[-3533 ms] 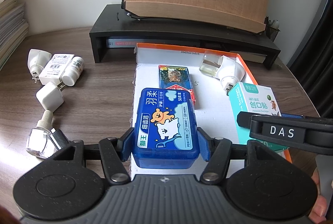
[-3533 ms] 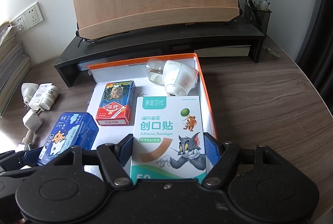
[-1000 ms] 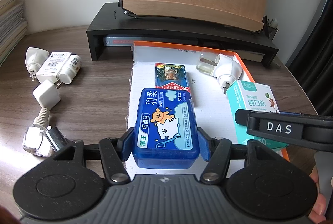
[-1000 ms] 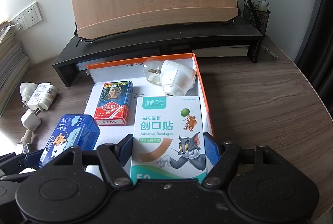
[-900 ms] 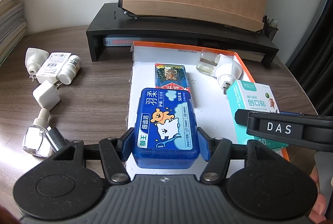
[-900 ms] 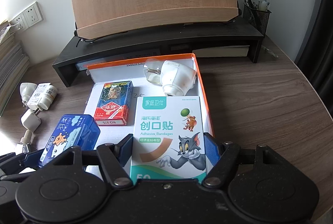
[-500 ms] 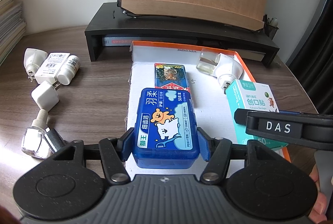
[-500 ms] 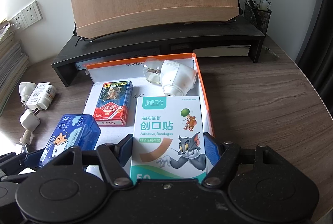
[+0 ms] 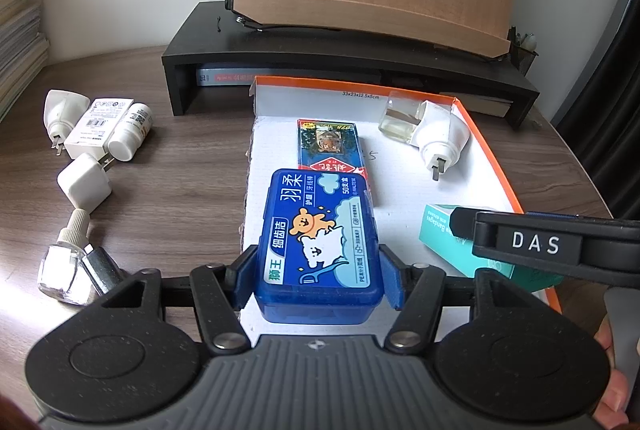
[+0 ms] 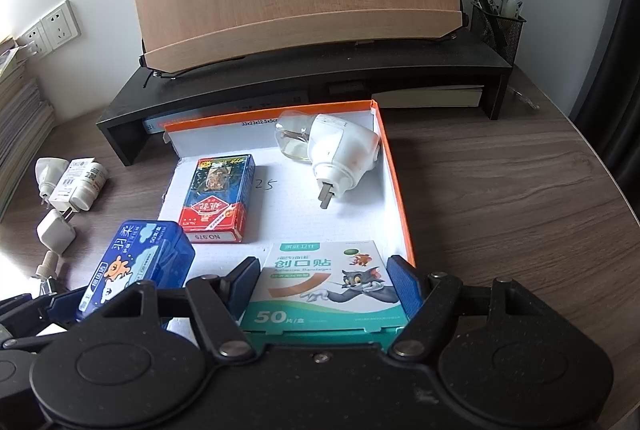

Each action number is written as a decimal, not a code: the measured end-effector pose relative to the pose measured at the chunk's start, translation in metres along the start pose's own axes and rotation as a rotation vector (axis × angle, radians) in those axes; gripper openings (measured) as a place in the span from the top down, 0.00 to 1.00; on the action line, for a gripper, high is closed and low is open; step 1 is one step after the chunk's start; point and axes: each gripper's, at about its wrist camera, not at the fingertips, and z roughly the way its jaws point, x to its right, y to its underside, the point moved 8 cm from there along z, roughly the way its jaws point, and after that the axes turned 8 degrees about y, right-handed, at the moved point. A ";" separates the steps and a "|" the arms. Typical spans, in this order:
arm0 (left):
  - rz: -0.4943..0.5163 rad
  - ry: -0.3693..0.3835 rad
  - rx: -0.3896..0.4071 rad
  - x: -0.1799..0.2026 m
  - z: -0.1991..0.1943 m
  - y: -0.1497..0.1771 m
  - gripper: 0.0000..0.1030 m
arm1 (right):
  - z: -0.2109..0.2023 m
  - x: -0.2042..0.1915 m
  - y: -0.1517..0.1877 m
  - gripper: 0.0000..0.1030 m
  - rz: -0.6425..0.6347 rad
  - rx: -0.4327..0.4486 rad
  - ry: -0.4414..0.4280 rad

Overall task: Organize rigid objects
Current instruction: 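Lower both boxes into the white box and open both tools to release, then withdraw both tools from the white box toward the loose plugs and bottle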

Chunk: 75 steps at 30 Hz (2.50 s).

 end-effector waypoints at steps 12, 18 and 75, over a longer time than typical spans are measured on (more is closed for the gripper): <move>-0.009 0.000 -0.001 -0.002 0.002 -0.001 0.41 | 0.000 -0.004 -0.006 0.18 0.001 0.006 -0.003; -0.003 0.009 -0.005 -0.001 0.004 -0.002 0.40 | -0.002 -0.003 -0.009 0.14 0.000 0.029 -0.002; -0.073 -0.114 0.040 -0.110 -0.084 0.010 0.15 | -0.063 -0.131 0.015 0.13 -0.088 0.086 -0.066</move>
